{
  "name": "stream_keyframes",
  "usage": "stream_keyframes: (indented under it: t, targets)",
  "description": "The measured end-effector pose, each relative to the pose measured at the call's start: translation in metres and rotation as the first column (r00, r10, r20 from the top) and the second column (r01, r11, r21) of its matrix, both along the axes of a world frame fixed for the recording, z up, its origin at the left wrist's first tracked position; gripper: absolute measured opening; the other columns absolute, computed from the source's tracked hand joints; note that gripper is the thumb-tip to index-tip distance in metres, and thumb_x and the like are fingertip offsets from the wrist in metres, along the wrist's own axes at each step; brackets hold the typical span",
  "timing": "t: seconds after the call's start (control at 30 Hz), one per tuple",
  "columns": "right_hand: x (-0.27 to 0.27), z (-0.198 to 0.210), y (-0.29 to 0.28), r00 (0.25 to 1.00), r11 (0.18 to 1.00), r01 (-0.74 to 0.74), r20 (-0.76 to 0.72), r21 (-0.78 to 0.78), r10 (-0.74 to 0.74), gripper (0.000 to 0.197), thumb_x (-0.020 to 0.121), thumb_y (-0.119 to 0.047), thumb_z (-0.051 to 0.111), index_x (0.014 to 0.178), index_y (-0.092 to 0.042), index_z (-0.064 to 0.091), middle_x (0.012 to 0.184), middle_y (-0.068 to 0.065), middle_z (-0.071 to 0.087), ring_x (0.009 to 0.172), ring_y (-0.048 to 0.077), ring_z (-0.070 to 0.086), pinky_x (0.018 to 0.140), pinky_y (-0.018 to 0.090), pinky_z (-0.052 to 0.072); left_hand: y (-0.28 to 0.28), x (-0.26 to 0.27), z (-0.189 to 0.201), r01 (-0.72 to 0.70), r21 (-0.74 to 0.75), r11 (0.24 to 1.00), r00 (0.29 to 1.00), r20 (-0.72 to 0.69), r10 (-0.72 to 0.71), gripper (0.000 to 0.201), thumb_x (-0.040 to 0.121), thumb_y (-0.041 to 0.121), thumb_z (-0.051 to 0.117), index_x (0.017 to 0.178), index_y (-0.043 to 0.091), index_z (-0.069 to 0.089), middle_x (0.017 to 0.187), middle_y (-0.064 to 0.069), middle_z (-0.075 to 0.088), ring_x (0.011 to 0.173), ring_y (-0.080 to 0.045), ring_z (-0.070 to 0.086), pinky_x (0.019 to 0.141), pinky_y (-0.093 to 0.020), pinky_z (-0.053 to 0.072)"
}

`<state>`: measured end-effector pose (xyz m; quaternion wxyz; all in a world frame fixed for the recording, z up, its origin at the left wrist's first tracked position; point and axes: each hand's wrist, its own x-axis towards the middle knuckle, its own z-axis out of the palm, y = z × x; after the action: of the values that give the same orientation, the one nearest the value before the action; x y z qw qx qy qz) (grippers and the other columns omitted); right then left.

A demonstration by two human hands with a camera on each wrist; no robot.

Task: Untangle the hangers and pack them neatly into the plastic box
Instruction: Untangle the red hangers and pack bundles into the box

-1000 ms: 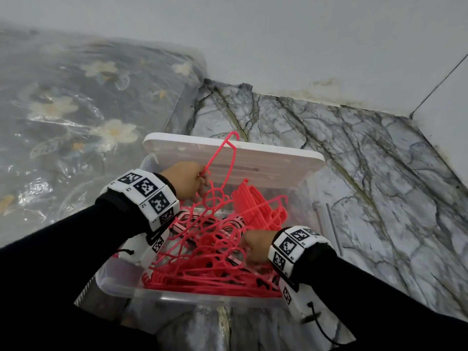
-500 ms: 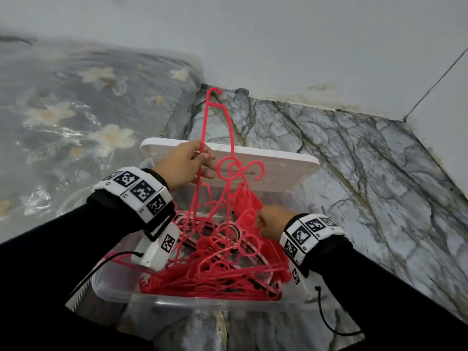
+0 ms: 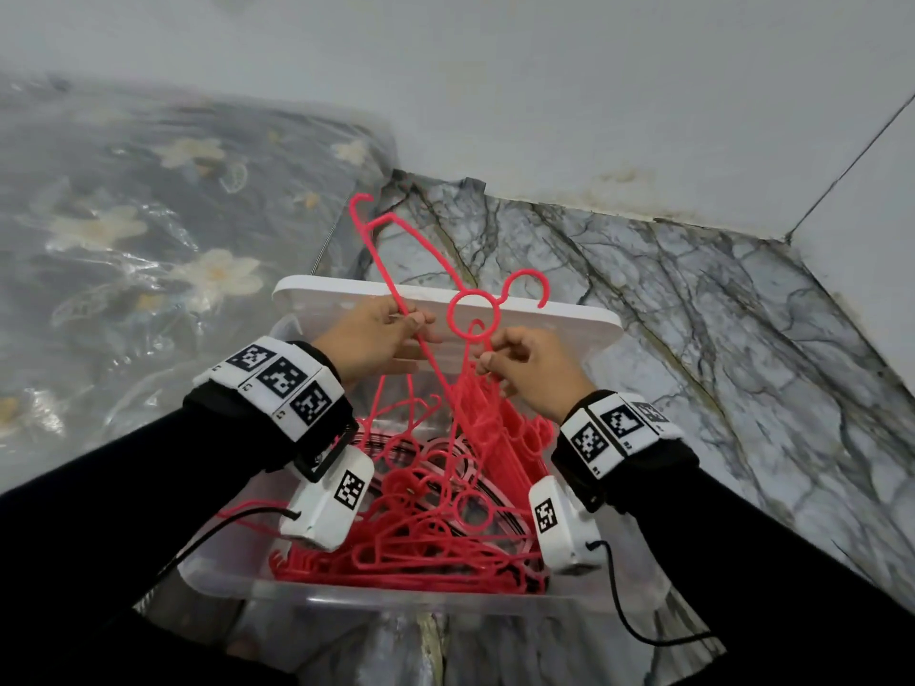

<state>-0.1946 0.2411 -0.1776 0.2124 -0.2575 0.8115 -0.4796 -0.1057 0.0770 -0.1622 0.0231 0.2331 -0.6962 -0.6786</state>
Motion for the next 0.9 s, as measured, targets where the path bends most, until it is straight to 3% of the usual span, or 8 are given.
stream_keyframes:
  t: [0.07, 0.17, 0.23, 0.37, 0.5, 0.6, 0.73, 0.9]
  targets:
    - [-0.007, 0.0, 0.006, 0.994, 0.998, -0.009, -0.111, 0.063, 0.016, 0.006, 0.089, 0.002, 0.058, 0.089, -0.003, 0.061, 0.086, 0.016, 0.067, 0.058, 0.009, 0.057, 0.059, 0.022, 0.047, -0.009, -0.003, -0.001, -0.04, -0.096, 0.995, 0.996, 0.081, 0.048, 0.019, 0.099, 0.024, 0.048, 0.105, 0.008, 0.054, 0.113, -0.019, 0.061, 0.091, -0.025, 0.059, 0.09, -0.044, 0.047]
    - [-0.019, -0.002, 0.016, 0.95, 0.966, -0.018, -0.296, 0.258, 0.097, 0.009, 0.087, -0.005, 0.061, 0.09, 0.001, 0.066, 0.09, 0.018, 0.07, 0.078, 0.024, 0.063, 0.078, 0.037, 0.051, -0.027, -0.005, 0.003, -0.38, -0.237, 0.894, 0.918, 0.02, 0.396, 0.063, 0.091, 0.036, 0.059, 0.136, 0.001, 0.033, 0.131, -0.018, 0.052, 0.112, -0.027, 0.055, 0.099, -0.044, 0.045]
    - [-0.022, -0.003, 0.02, 0.927, 0.938, -0.043, -0.336, 0.344, 0.166, 0.011, 0.087, -0.009, 0.063, 0.093, -0.001, 0.068, 0.095, 0.014, 0.071, 0.088, 0.026, 0.063, 0.084, 0.038, 0.048, -0.03, -0.001, 0.009, -0.431, -0.352, 0.831, 0.901, -0.11, 0.421, 0.064, 0.092, 0.033, 0.058, 0.14, 0.003, 0.029, 0.135, -0.012, 0.049, 0.121, -0.027, 0.051, 0.104, -0.04, 0.04]
    - [-0.014, -0.004, 0.016, 0.889, 0.898, -0.136, -0.35, 0.418, 0.297, 0.013, 0.089, -0.015, 0.062, 0.098, -0.008, 0.07, 0.093, 0.006, 0.068, 0.077, 0.012, 0.051, 0.07, 0.023, 0.034, -0.017, 0.009, 0.007, -0.009, -0.794, 0.607, 0.998, -0.043, -0.041, 0.041, 0.094, 0.033, 0.052, 0.13, 0.014, 0.051, 0.131, -0.006, 0.056, 0.12, -0.023, 0.052, 0.101, -0.036, 0.04]
    - [-0.009, 0.0, 0.008, 0.865, 0.891, -0.18, -0.364, 0.417, 0.345, 0.014, 0.088, -0.015, 0.064, 0.099, -0.009, 0.071, 0.091, 0.004, 0.069, 0.08, 0.014, 0.056, 0.073, 0.025, 0.038, -0.003, 0.011, 0.001, 0.362, -0.904, 0.225, 0.906, 0.286, -0.311, 0.027, 0.098, 0.037, 0.045, 0.108, 0.017, 0.059, 0.104, -0.005, 0.066, 0.1, -0.026, 0.06, 0.083, -0.035, 0.046]
    - [-0.007, 0.0, 0.007, 0.867, 0.9, -0.172, -0.373, 0.399, 0.331, 0.013, 0.086, -0.014, 0.066, 0.096, -0.007, 0.07, 0.089, 0.005, 0.068, 0.08, 0.017, 0.058, 0.07, 0.024, 0.037, -0.003, 0.01, 0.001, 0.385, -0.883, 0.269, 0.892, 0.28, -0.356, 0.02, 0.099, 0.029, 0.044, 0.095, 0.018, 0.06, 0.081, 0.004, 0.063, 0.086, -0.022, 0.063, 0.071, -0.028, 0.042]
    - [-0.017, -0.006, 0.013, 0.921, 0.899, 0.005, -0.351, 0.439, 0.166, 0.013, 0.084, -0.016, 0.068, 0.09, -0.005, 0.065, 0.085, 0.005, 0.065, 0.08, 0.017, 0.057, 0.07, 0.026, 0.041, -0.009, 0.009, 0.002, 0.283, -0.94, 0.191, 0.941, 0.233, -0.246, 0.023, 0.099, 0.03, 0.04, 0.095, 0.016, 0.059, 0.089, -0.008, 0.063, 0.089, -0.03, 0.059, 0.067, -0.031, 0.035]
    - [-0.014, -0.036, 0.019, 0.898, 0.649, -0.058, -0.244, 0.759, 0.365, 0.021, 0.089, -0.014, 0.051, 0.07, -0.01, 0.059, 0.097, 0.02, 0.068, 0.093, 0.032, 0.064, 0.076, 0.033, 0.048, -0.018, 0.007, 0.005, 0.277, -0.952, 0.13, 0.957, 0.261, -0.127, 0.029, 0.098, 0.029, 0.039, 0.097, 0.01, 0.061, 0.1, -0.014, 0.065, 0.091, -0.032, 0.06, 0.068, -0.03, 0.035]
